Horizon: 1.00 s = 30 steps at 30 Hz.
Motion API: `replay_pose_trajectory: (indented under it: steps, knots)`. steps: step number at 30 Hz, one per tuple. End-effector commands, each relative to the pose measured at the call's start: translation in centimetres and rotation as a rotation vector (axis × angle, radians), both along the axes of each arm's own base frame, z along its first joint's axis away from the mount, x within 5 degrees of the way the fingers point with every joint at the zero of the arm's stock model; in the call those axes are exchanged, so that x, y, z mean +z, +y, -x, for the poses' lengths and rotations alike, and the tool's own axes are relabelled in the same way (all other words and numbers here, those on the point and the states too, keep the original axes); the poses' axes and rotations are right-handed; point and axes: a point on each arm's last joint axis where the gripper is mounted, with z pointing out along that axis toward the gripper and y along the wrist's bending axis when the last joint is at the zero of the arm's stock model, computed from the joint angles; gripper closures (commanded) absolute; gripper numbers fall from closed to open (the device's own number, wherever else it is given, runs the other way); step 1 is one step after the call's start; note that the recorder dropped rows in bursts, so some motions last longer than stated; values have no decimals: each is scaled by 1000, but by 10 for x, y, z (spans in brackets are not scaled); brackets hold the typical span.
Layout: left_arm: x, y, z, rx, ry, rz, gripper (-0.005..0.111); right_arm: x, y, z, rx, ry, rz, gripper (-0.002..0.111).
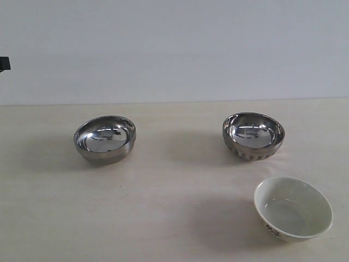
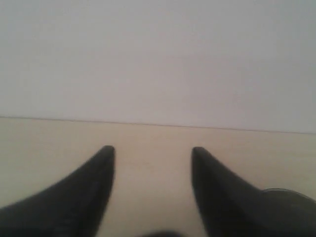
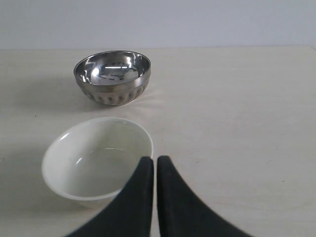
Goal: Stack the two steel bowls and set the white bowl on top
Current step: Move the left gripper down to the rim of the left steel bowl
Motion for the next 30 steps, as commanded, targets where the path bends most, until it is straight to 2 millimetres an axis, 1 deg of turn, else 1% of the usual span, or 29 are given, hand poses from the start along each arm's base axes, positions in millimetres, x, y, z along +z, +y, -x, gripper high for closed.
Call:
replay_pose_trajectory:
  steps: [1, 4, 5, 8, 10, 13, 15, 16, 18, 20, 21, 22, 23, 25, 27, 30]
  knots:
    - [-8, 4, -15, 69, 54, 77, 27, 1, 0, 0, 2, -13, 9, 108]
    - [-13, -1, -20, 41, 81, 25, 31, 1, 0, 0, 2, -13, 9, 108]
    - [-14, -4, -20, 35, 84, 33, 34, 1, 0, 0, 2, -13, 9, 108]
    - [-8, -12, -23, -5, 60, 83, 41, 1, 0, 0, 2, -13, 9, 108]
    - [-3, -19, -26, -48, 49, 77, 41, 1, 0, 0, 2, -13, 9, 108]
    - [4, -31, -28, -100, 42, 11, 41, 1, 0, 0, 2, -13, 9, 108]
    - [6, -39, -29, -98, 34, -133, 41, 1, 0, 0, 2, -13, 9, 108]
    - [7, -41, -29, -60, 26, -195, 41, 1, 0, 0, 2, -13, 9, 108]
    - [10, -43, -28, 57, 11, -407, 41, 1, 0, 0, 2, -13, 9, 108]
    - [16, -43, -28, 177, 28, -509, 41, 1, 0, 0, 2, -13, 9, 108]
    - [18, -43, -28, 208, 60, -503, 41, 1, 0, 0, 2, -13, 9, 108]
    - [19, -46, -29, 199, 98, -510, 41, 1, 0, 0, 2, -13, 9, 108]
    - [21, -48, -32, 205, 152, -434, 41, 1, 0, 0, 2, -13, 9, 108]
    - [21, -55, -38, 166, 245, -356, 41, 1, 0, 0, 2, -13, 9, 108]
    - [20, -67, -45, 59, 346, -263, 41, 1, 0, 0, 2, -13, 9, 108]
    - [19, -86, -53, -102, 419, -157, 41, 1, 0, 0, 2, -13, 9, 108]
